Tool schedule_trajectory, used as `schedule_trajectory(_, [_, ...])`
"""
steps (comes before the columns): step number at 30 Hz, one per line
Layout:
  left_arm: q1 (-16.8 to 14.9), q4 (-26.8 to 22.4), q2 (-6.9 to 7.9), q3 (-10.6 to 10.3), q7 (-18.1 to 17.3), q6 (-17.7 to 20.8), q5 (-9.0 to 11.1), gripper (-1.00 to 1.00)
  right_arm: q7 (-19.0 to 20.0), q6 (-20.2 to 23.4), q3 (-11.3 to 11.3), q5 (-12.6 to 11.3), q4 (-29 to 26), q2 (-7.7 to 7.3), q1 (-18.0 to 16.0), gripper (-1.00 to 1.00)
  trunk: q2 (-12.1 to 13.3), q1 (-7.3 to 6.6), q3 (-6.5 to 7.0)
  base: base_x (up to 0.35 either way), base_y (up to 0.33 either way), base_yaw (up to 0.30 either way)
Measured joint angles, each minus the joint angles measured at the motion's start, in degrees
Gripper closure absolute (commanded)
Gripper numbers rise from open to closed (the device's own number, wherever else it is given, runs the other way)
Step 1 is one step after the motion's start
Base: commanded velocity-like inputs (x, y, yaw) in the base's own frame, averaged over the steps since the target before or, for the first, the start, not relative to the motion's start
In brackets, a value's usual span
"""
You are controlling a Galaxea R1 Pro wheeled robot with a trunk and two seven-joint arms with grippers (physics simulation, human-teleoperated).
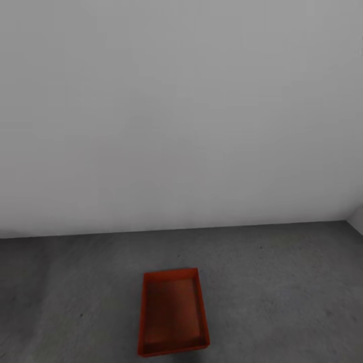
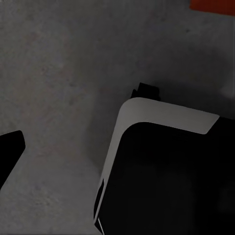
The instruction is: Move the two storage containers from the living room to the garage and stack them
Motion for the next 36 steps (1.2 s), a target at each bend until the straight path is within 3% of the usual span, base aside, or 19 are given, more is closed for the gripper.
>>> schedule_trajectory(14, [0.0, 0.1, -0.21, 0.0, 0.0, 0.2, 0.0, -1.00, -0.1, 0.0, 0.0, 0.0, -0.1, -0.18, 0.0, -1.00, 0.0, 0.02, 1.02, -0.027, 0.000, 0.000])
schedule_trajectory(36, [0.0, 0.1, -0.33, 0.0, 0.0, 0.7, 0.0, -1.00, -0.6, 0.1, 0.0, 0.2, -0.1, -0.40, 0.0, -1.00, 0.0, 0.04, 1.07, -0.325, 0.000, 0.000])
